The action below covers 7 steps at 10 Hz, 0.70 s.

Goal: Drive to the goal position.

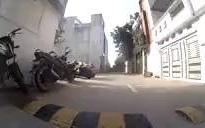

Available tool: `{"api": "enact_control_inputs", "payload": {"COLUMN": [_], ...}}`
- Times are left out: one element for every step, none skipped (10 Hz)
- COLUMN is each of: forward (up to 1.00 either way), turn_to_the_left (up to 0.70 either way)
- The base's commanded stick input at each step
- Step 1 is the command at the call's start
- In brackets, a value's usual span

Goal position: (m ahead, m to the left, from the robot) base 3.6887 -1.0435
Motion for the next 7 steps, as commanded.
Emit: {"api": "enact_control_inputs", "payload": {"forward": [0.85, 0.85, 0.85, 0.85, 0.85, 0.85, 0.85], "turn_to_the_left": [-0.18, 0.00, 0.00, 0.00, 0.00, 0.00, 0.00]}}
